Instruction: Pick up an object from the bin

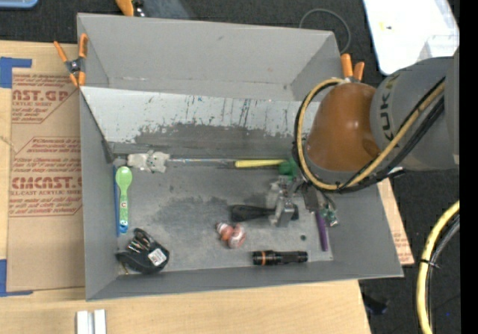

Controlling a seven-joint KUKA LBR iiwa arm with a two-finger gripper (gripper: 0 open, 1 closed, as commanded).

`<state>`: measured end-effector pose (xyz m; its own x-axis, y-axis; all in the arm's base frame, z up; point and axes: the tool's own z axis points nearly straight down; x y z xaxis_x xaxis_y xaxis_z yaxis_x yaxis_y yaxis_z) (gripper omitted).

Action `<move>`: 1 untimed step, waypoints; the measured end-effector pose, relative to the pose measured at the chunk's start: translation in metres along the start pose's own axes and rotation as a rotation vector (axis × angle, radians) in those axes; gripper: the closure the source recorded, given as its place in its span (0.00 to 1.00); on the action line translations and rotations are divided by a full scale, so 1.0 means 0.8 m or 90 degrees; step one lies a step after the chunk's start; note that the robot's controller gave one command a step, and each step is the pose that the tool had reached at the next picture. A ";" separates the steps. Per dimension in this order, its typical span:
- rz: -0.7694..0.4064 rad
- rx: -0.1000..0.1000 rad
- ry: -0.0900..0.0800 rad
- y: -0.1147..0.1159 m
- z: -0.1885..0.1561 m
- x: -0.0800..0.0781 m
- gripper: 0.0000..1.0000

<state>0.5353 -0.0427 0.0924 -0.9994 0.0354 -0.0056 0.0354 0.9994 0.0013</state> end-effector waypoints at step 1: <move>0.000 0.000 0.002 0.000 -0.041 0.001 1.00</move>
Offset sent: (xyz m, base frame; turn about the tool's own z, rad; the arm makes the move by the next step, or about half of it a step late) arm -0.0014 0.0001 0.0451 0.0003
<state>0.5343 -0.0425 0.1252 -0.9994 0.0354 -0.0022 0.0354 0.9994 0.0016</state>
